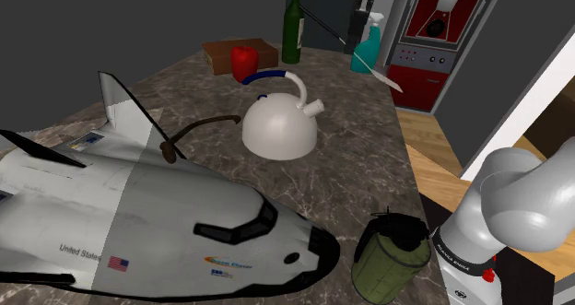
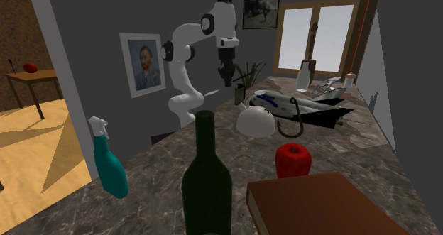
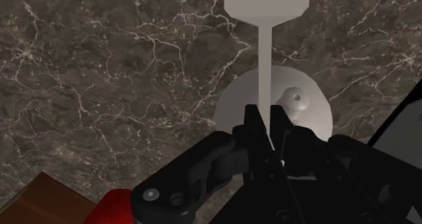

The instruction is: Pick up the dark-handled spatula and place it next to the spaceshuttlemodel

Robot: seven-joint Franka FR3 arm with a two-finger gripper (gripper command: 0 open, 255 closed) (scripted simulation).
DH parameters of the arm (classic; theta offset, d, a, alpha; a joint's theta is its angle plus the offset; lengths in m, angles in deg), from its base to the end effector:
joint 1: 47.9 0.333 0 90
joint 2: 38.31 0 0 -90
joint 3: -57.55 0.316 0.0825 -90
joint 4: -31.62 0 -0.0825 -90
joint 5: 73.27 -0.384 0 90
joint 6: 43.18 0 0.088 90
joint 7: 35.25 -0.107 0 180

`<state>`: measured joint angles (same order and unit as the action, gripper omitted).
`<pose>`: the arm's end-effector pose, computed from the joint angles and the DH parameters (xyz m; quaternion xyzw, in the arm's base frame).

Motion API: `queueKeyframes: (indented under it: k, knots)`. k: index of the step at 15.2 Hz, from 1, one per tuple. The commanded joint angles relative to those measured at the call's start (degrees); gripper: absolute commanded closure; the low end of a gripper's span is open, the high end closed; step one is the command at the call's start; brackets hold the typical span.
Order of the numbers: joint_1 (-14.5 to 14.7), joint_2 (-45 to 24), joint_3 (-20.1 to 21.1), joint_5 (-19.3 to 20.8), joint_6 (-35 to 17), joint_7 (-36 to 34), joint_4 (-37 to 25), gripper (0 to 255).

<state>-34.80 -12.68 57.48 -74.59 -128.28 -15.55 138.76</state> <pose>0.3890 0.0926 0.6906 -0.9586 -0.2829 -0.0319 0.0099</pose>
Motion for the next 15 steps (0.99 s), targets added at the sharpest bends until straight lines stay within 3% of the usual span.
queueKeyframes:
  k: [1,15]
  knots:
    - [0.7,2.7,1.8,-0.7,0.6,-2.5,2.1,255]
    - [5.6,14.0,15.6,-8.8,4.2,-19.9,8.3,255]
